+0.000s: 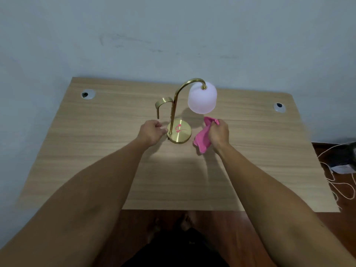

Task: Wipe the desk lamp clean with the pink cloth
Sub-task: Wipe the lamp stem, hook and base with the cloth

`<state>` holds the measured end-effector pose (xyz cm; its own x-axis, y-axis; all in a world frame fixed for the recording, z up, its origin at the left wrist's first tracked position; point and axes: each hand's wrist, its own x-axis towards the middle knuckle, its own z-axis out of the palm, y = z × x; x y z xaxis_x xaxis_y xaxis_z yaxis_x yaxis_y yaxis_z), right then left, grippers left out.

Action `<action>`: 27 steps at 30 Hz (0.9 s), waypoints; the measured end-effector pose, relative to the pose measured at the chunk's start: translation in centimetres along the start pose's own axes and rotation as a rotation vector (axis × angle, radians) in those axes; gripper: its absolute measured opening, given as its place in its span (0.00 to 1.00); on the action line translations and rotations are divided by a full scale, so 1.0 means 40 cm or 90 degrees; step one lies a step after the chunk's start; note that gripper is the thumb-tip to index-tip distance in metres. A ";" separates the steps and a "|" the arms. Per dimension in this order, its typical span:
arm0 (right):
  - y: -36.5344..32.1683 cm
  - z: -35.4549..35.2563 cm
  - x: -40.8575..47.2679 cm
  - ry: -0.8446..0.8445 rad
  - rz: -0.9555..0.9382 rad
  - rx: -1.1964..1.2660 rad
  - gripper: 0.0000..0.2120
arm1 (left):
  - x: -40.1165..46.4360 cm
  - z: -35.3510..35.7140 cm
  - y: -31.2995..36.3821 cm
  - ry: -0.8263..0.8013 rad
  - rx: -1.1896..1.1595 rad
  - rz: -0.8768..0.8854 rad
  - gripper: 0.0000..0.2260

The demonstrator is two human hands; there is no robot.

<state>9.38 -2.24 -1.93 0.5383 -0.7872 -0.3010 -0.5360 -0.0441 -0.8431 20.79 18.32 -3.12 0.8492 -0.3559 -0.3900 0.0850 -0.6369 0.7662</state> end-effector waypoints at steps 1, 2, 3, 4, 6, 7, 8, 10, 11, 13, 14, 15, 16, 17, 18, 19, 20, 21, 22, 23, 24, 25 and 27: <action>-0.003 0.000 0.013 -0.005 -0.011 -0.006 0.16 | 0.004 0.016 0.000 -0.001 0.013 -0.006 0.21; -0.003 0.011 0.029 -0.017 -0.022 -0.015 0.16 | 0.009 0.032 0.000 -0.001 0.027 -0.006 0.22; -0.009 0.022 0.034 -0.036 -0.036 -0.023 0.14 | 0.017 0.047 0.000 -0.002 0.040 -0.004 0.22; -0.009 0.041 0.043 -0.054 -0.055 -0.020 0.13 | 0.027 0.061 0.001 -0.002 0.053 0.001 0.22; 0.008 0.088 0.070 -0.082 -0.092 -0.009 0.15 | 0.039 0.084 0.004 0.008 0.067 0.022 0.21; 0.018 0.113 0.079 -0.111 -0.100 -0.023 0.18 | 0.042 0.094 0.005 0.012 0.065 0.036 0.20; 0.032 0.140 0.090 -0.154 -0.119 -0.040 0.18 | 0.047 0.104 0.002 0.015 0.059 0.053 0.18; 0.057 0.191 0.089 -0.239 -0.200 -0.079 0.18 | 0.054 0.121 -0.006 0.021 0.040 0.082 0.13; 0.067 0.212 0.084 -0.255 -0.241 -0.123 0.20 | 0.056 0.126 -0.011 0.024 0.041 0.091 0.13; 0.110 0.243 0.084 -0.281 -0.323 -0.304 0.28 | 0.060 0.135 -0.021 0.028 0.069 0.113 0.15; 0.141 0.255 0.093 -0.306 -0.353 -0.401 0.31 | 0.062 0.140 -0.026 0.028 0.086 0.123 0.16; 0.164 0.256 0.096 -0.332 -0.377 -0.480 0.33 | 0.061 0.143 -0.028 0.027 0.098 0.132 0.16; 0.179 0.252 0.098 -0.348 -0.404 -0.534 0.35 | 0.062 0.146 -0.030 0.026 0.105 0.140 0.16; 0.184 0.247 0.099 -0.349 -0.427 -0.565 0.35 | 0.062 0.148 -0.029 0.027 0.111 0.144 0.15; 0.193 0.245 0.103 -0.343 -0.452 -0.585 0.35 | 0.062 0.151 -0.028 0.026 0.113 0.147 0.15; 0.196 0.243 0.105 -0.343 -0.470 -0.598 0.35 | 0.062 0.153 -0.027 0.022 0.116 0.146 0.15; 0.197 0.240 0.106 -0.345 -0.488 -0.609 0.35 | 0.062 0.154 -0.027 0.017 0.115 0.150 0.15; 0.196 0.231 0.106 -0.354 -0.499 -0.617 0.35 | 0.063 0.154 -0.027 0.014 0.116 0.151 0.14; 0.204 0.223 0.110 -0.367 -0.518 -0.616 0.36 | 0.065 0.155 -0.027 0.011 0.121 0.153 0.14; 0.214 0.209 0.112 -0.383 -0.535 -0.611 0.36 | 0.068 0.153 -0.028 0.010 0.130 0.151 0.13; 0.223 0.190 0.115 -0.402 -0.557 -0.605 0.36 | 0.071 0.152 -0.029 0.007 0.139 0.150 0.12; 0.229 0.172 0.119 -0.417 -0.571 -0.601 0.36 | 0.072 0.150 -0.028 0.003 0.142 0.146 0.12; 0.238 0.157 0.132 -0.430 -0.572 -0.591 0.36 | 0.071 0.147 -0.026 -0.004 0.139 0.141 0.11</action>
<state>11.22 -2.95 -14.35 0.9680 0.1407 -0.2077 0.0609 -0.9350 -0.3493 20.05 13.94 -8.02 0.8315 -0.5063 -0.2288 -0.2165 -0.6746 0.7058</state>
